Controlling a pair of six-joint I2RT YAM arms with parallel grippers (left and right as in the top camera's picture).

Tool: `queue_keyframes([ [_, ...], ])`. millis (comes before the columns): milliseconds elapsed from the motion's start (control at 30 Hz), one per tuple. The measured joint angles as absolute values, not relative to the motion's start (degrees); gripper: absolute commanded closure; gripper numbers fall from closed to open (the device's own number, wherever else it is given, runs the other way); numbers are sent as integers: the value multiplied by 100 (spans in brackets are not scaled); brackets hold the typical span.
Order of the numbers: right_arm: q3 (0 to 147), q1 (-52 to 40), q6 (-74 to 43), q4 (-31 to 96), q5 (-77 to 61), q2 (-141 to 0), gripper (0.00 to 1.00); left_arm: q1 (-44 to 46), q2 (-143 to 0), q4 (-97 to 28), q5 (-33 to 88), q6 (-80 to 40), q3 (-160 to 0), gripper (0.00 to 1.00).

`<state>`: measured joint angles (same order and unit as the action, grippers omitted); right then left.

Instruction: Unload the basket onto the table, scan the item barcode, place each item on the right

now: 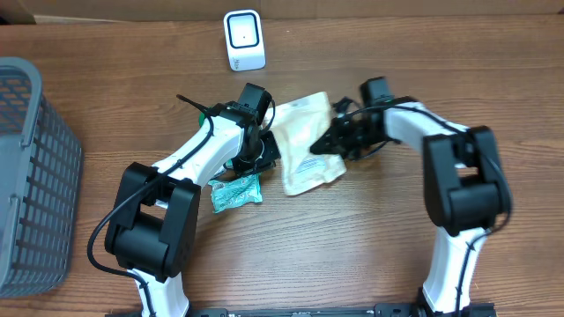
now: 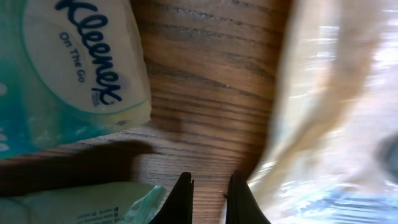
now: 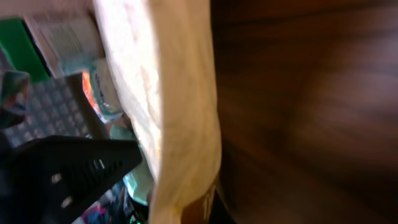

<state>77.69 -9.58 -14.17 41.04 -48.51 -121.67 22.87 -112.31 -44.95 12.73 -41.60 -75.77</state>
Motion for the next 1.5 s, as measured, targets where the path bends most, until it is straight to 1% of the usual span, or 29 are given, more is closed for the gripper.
queue_keyframes([
  [100,7765,-825,-1341,4628,-4147,-11380,96,2287,-11231,-4491,1304,-4160,-7577,96],
  [167,7767,-899,-1326,5057,-3409,-10659,96,2287,-11231,-4484,1326,-4160,-7577,96],
  [233,7791,-1107,-1441,5487,-2432,-10068,96,2287,-11231,-4462,1352,-4160,-7577,96],
  [300,7850,-1457,-1684,5929,-1400,-9810,96,2287,-11231,-4449,1376,-4160,-7577,96],
  [400,7876,-2423,-2377,6635,873,-9876,96,2287,-11231,-4447,1396,-4160,-7577,96],
  [533,7876,-3159,-2947,6908,2464,-10245,96,2287,-11231,-4451,1420,-4160,-7577,96],
  [600,7876,-3404,-3135,6901,2906,-10510,96,2287,-11231,-4453,1431,-4160,-7577,96],
  [633,7876,-3524,-3199,6873,3024,-10648,88,2287,-11231,-4453,1433,-4158,-7577,96],
  [667,7876,-3592,-3234,6840,3070,-10728,85,2287,-11231,-4453,1431,-4158,-7577,96],
  [700,7874,-3653,-3236,6783,3041,-10763,76,2287,-11231,-4451,1433,-4156,-7577,96],
  [767,7876,-3774,-3295,6587,2858,-10779,67,2287,-11231,-4451,1433,-4156,-7577,96],
  [800,7878,-3806,-3291,6521,2703,-10779,66,2287,-11231,-4453,1433,-4156,-7577,96],
  [967,7935,-3830,-3039,6305,1629,-10779,64,2287,-11231,-4453,1433,-4143,-7577,96],
  [1067,8217,-3664,-2777,6388,947,-10774,58,2287,-11231,-4460,1433,-4141,-7577,96],
  [1100,8361,-3533,-2668,6399,650,-10757,56,2287,-11231,-4460,1433,-4141,-7577,96],
  [1133,8506,-3358,-2550,6427,331,-10709,50,2287,-11231,-4464,1433,-4141,-7577,96],
  [1167,8611,-3190,-2467,6438,106,-10639,47,2287,-11231,-4464,1433,-4141,-7577,96],
  [1200,8705,-2980,-2333,6469,-202,-10545,41,2287,-11231,-4464,1433,-4141,-7577,96],
  [1233,8838,-2552,-2139,6506,-668,-10318,39,2287,-11231,-4464,1433,-4132,-7577,96],
  [1267,8873,-2320,-1992,6560,-954,-10235,36,2287,-11231,-4451,1433,-4088,-7577,96],
  [1333,8903,-1798,-1732,6737,-1339,-10077,31,2287,-11231,-4423,1435,-4012,-7577,96],
  [1367,8917,-1267,-1527,6901,-1570,-10029,31,2290,-11231,-4342,1466,-3907,-7575,96],
  [1500,8917,-423,-1070,7231,-1824,-10079,31,2335,-11238,-4099,1640,-3559,-7570,96],
])
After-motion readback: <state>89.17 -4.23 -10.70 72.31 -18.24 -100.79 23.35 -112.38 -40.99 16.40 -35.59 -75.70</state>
